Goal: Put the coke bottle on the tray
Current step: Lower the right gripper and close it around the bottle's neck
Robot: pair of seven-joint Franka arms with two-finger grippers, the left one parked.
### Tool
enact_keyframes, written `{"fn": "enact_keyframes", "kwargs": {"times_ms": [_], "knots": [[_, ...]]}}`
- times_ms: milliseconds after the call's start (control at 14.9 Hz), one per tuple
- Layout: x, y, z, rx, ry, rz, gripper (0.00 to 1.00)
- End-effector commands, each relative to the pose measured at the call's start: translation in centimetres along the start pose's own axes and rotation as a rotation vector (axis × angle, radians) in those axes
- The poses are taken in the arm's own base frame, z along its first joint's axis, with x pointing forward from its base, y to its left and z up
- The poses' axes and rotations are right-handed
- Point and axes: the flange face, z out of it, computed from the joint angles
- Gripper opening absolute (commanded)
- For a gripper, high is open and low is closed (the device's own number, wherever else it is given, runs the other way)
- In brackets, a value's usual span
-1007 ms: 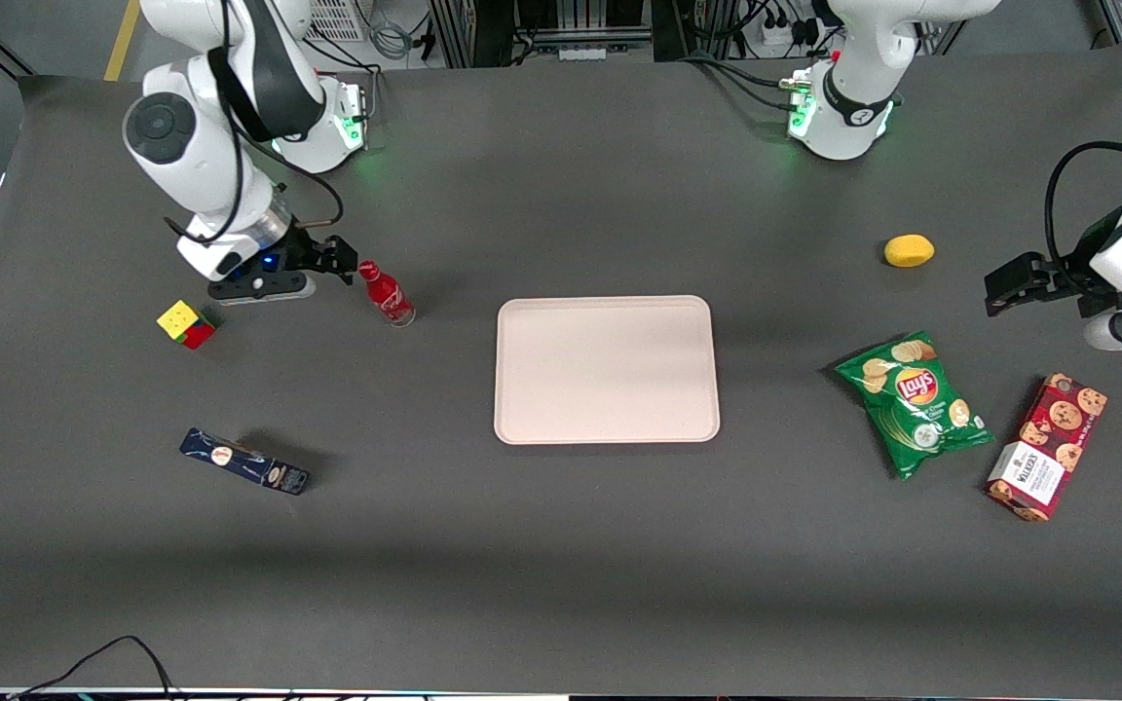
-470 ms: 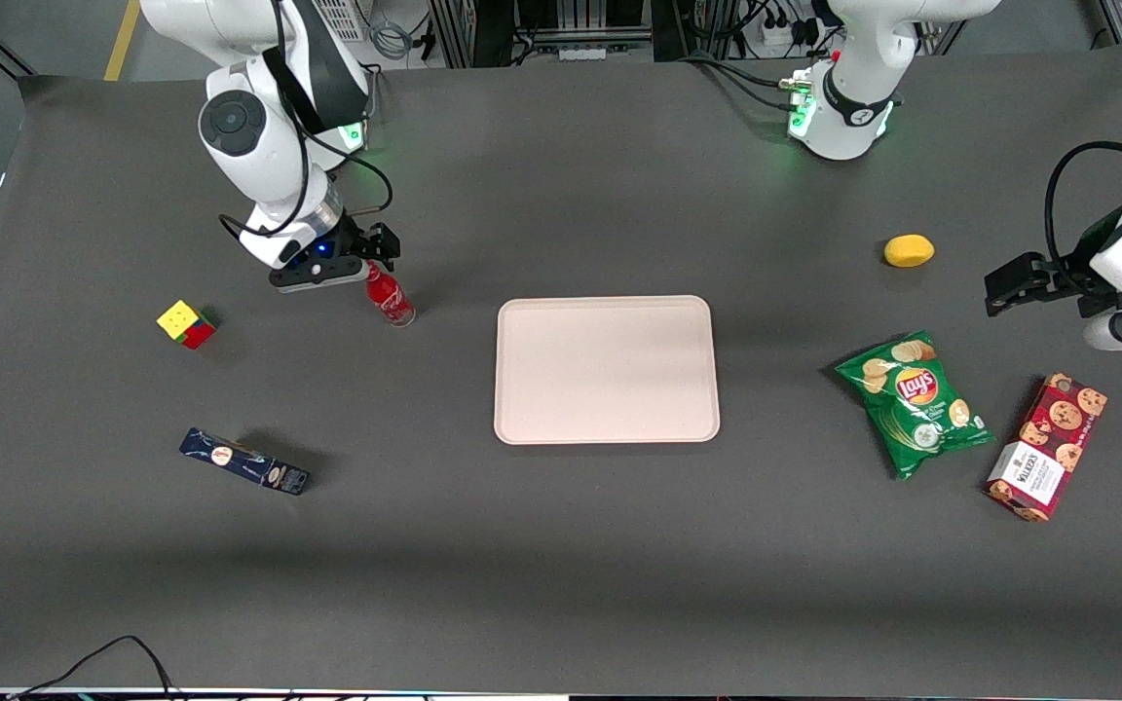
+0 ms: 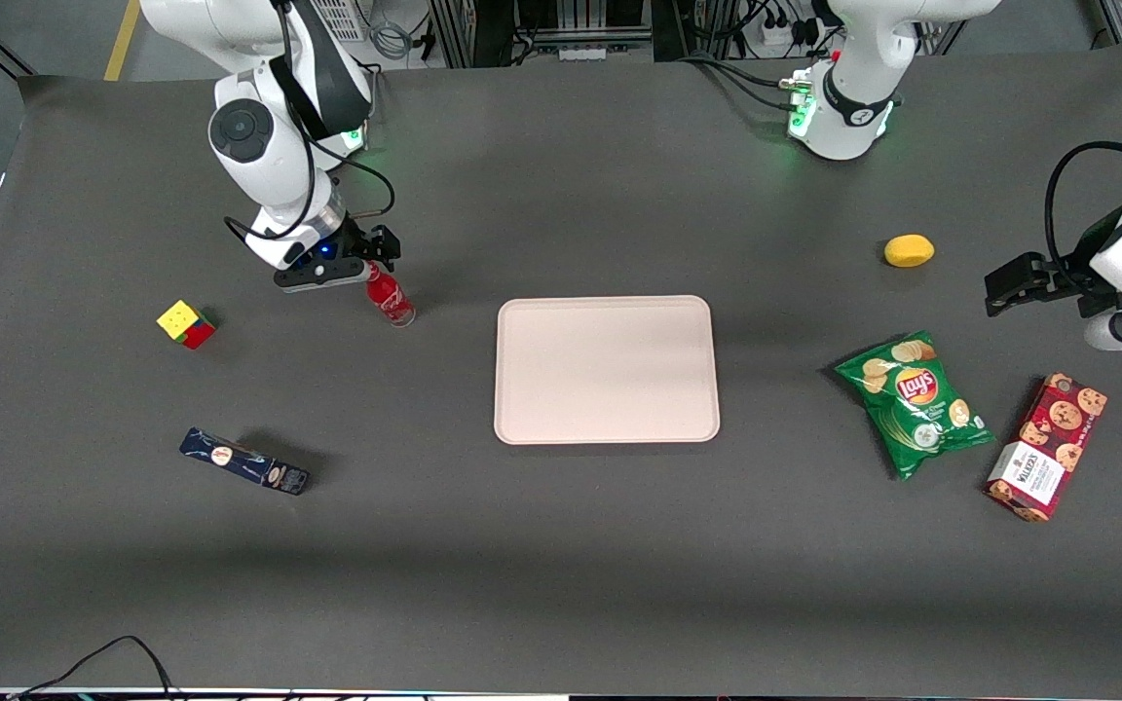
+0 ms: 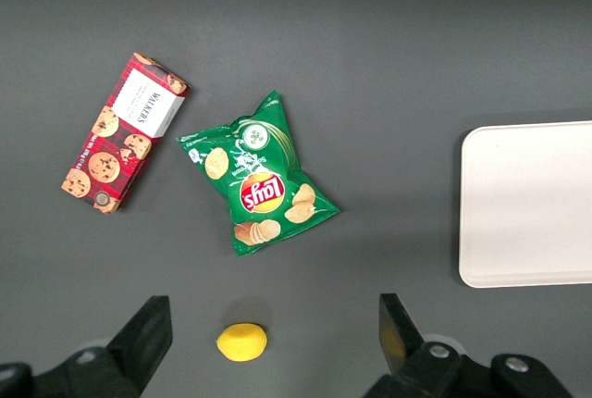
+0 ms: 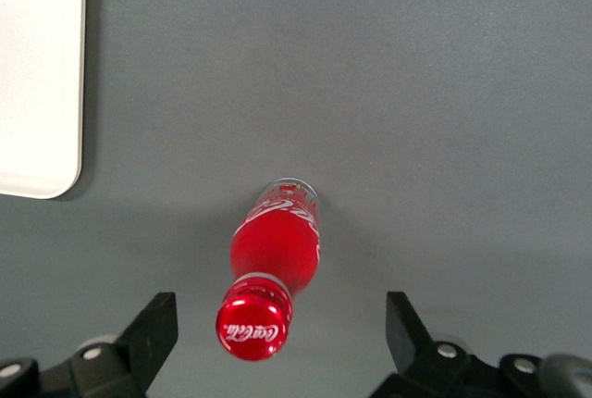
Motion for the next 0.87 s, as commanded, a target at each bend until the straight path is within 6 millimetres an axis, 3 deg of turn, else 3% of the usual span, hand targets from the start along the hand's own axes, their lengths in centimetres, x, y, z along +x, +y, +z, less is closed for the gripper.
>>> {"fn": "enact_keyframes", "kwargs": {"times_ms": [0, 336, 806], "knots": [[0.01, -0.29, 0.26, 0.020, 0.007, 0.023, 1.00], [-0.23, -0.96, 0.41, 0.016, 0.005, 0.005, 0.98], [-0.17, -0.99, 0.45, 0.017, 0.005, 0.002, 0.69]]}}
